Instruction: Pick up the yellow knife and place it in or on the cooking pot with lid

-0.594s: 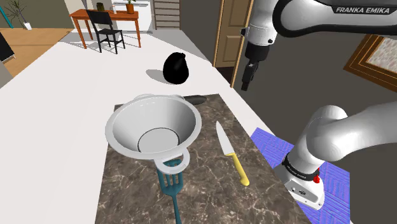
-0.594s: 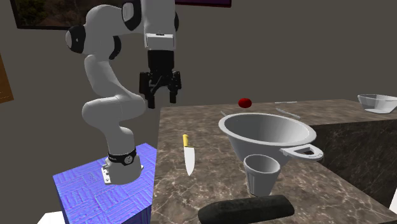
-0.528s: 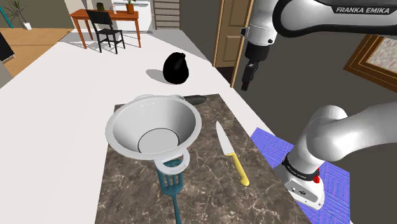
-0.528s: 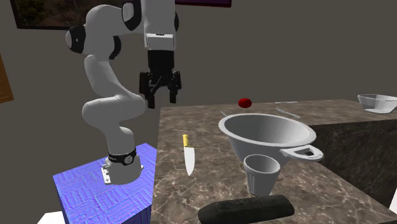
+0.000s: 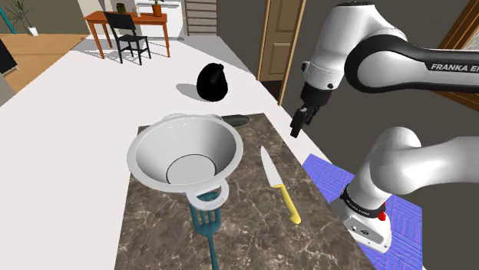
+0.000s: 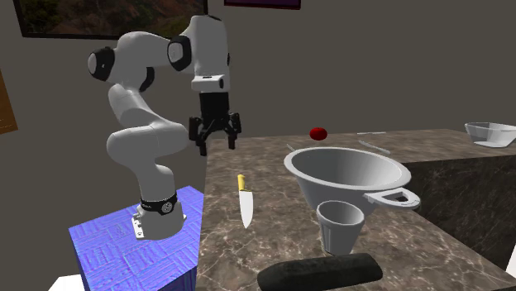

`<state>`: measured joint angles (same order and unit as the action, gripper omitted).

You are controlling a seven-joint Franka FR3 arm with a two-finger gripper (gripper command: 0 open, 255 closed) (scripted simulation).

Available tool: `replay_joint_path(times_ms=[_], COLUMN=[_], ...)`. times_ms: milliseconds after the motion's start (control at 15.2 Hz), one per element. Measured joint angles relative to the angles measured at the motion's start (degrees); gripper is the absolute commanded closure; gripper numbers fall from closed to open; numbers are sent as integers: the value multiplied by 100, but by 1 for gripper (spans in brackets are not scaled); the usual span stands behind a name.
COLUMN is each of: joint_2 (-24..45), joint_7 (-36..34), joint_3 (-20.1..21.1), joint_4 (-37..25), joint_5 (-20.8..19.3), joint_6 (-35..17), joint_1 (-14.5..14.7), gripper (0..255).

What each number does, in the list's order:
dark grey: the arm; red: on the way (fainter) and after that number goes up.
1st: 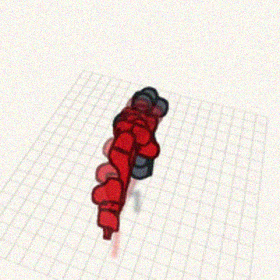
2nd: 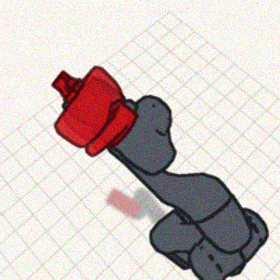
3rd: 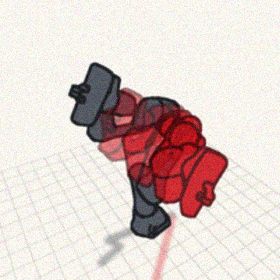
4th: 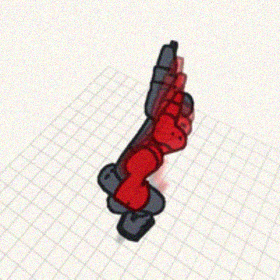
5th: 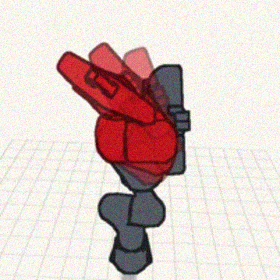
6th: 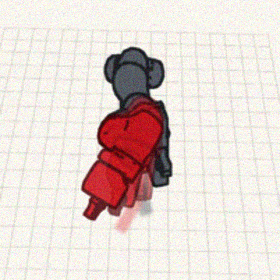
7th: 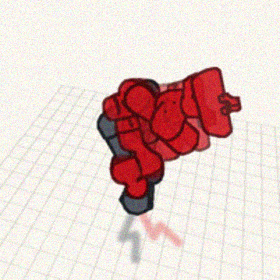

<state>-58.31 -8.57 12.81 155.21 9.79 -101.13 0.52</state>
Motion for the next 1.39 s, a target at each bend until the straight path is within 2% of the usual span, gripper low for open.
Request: replay_joint_path(times_ms=[198, 462, 858, 1386], joint_2=[-549, -921, -690, -78], joint_7=[-793, -1889, -3598, -3690], joint_3=[493, 1295, 2806, 3404], joint_4=[564, 1115, 1415, 1711], joint_5=[476, 1195, 2392, 2920], joint_6=[-193, -597, -1467, -2393], joint_1=[159, 426, 787, 757], gripper=[0, 0, 0, 0])
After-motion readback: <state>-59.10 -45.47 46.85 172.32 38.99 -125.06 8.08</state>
